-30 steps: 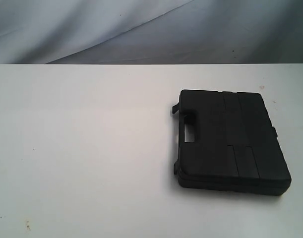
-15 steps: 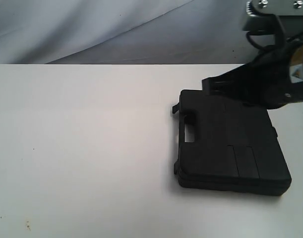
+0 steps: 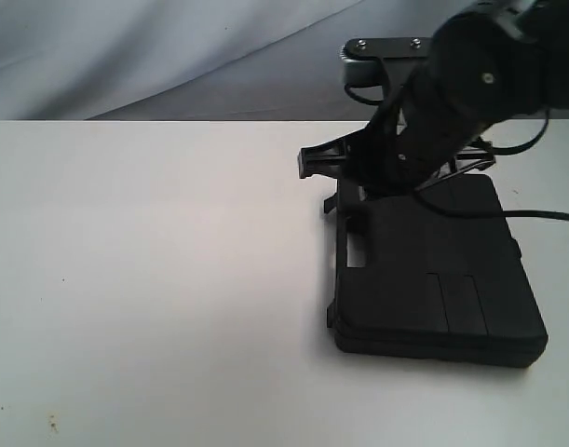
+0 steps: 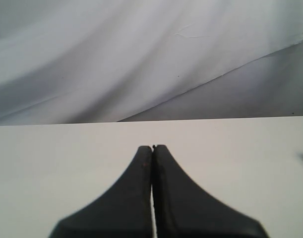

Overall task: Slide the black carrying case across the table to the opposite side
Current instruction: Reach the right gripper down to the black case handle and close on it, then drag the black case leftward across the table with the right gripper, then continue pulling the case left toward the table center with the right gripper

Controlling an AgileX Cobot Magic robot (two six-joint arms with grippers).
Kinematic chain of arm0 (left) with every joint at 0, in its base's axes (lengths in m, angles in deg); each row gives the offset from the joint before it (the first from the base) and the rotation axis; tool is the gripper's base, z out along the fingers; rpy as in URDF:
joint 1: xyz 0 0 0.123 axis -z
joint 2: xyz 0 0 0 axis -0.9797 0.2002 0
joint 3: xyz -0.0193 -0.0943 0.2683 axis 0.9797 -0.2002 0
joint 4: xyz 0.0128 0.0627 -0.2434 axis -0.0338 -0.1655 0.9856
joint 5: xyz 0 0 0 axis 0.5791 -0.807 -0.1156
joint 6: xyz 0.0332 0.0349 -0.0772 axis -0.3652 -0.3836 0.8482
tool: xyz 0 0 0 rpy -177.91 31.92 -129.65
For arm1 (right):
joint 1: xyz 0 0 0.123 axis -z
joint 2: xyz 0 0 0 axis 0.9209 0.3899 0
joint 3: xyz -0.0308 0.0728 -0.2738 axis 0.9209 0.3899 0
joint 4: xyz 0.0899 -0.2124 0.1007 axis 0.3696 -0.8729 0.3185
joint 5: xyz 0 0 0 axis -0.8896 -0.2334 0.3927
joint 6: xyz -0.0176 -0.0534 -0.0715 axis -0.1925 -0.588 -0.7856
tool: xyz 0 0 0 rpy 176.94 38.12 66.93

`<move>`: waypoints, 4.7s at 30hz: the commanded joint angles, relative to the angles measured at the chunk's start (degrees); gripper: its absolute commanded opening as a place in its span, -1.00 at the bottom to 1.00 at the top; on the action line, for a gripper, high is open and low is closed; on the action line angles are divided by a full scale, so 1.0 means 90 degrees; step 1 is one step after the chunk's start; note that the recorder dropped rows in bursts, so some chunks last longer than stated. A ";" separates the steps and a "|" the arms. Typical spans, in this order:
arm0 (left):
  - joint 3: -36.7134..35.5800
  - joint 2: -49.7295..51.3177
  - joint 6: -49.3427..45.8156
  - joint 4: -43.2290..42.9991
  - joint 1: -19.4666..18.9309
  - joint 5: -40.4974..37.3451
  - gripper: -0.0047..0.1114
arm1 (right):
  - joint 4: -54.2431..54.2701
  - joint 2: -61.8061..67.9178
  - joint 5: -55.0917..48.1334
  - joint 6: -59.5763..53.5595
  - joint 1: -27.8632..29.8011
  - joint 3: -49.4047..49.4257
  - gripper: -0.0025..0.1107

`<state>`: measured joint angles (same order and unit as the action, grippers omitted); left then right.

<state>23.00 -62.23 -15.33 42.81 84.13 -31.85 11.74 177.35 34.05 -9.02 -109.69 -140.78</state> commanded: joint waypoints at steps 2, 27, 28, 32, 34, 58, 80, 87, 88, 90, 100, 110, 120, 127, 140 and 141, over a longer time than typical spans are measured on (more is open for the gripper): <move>-0.0024 -0.0029 0.0070 -0.0013 -0.0015 0.0004 -0.92 | 0.0286 0.0757 -0.0573 -0.0278 0.0007 -0.0689 -0.96; -0.0024 -0.0029 0.0070 -0.0013 -0.0015 0.0004 -0.92 | 0.1117 0.2720 -0.1127 -0.1193 0.0760 -0.2529 -0.96; -0.0024 -0.0029 0.0070 -0.0013 -0.0015 0.0004 -0.92 | 0.1131 0.2765 -0.1127 -0.1205 0.0760 -0.2587 -0.96; -0.0024 -0.0029 0.0070 -0.0013 -0.0015 0.0004 -0.92 | 0.1212 0.2950 -0.1083 -0.1283 0.0760 -0.2683 -0.96; -0.0024 -0.0029 0.0070 -0.0013 -0.0015 0.0004 -0.92 | 0.1198 0.2967 -0.1067 -0.1283 0.0760 -0.2683 -0.96; -0.0024 -0.0029 0.0070 -0.0013 -0.0015 0.0004 -0.92 | 0.1157 0.3093 -0.0916 -0.1052 0.0809 -0.2671 -0.31; -0.0024 -0.0029 0.0070 -0.0013 -0.0015 0.0004 -0.92 | 0.1184 0.4022 -0.0502 -0.1039 0.0809 -0.2671 -0.51; -0.0024 -0.0029 0.0070 -0.0013 -0.0015 0.0004 -0.92 | 0.1206 0.4022 -0.0598 -0.1039 0.0785 -0.2671 -0.96; -0.0024 -0.0029 0.0070 -0.0013 -0.0015 0.0004 -0.92 | 0.1206 0.4022 -0.0608 -0.1039 0.0741 -0.2671 -0.96; -0.0024 -0.0029 0.0070 -0.0013 -0.0015 0.0004 -0.92 | 0.1206 0.4022 -0.0584 -0.0935 0.0714 -0.2671 -0.96; -0.0024 -0.0029 0.0070 -0.0013 -0.0015 0.0004 -0.92 | 0.1415 0.4022 -0.0083 -0.0432 0.0458 -0.2671 -0.96; -0.0024 -0.0029 0.0070 -0.0013 -0.0015 0.0004 -0.92 | 0.1415 0.4022 0.0210 -0.0032 0.0383 -0.2682 -0.96; -0.0024 -0.0029 0.0070 -0.0013 -0.0015 0.0004 -0.92 | 0.1494 0.4556 -0.0152 0.0416 0.0091 -0.3825 -0.96; -0.0024 -0.0029 0.0070 -0.0013 -0.0015 0.0004 -0.92 | 0.1508 0.5179 -0.0654 0.0441 -0.0187 -0.4931 -0.96; -0.0024 -0.0029 0.0070 -0.0391 -0.0015 -0.0012 -0.92 | 0.1850 0.5861 -0.0888 0.0628 -0.0434 -0.6010 -0.96; -0.0024 -0.0029 0.0070 -0.0391 -0.0015 -0.0012 -0.92 | 0.1850 0.5861 -0.0899 0.0625 -0.0434 -0.6010 -0.96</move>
<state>23.00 -62.23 -15.33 40.66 84.13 -31.85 23.87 228.67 22.99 -4.33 -112.78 -194.67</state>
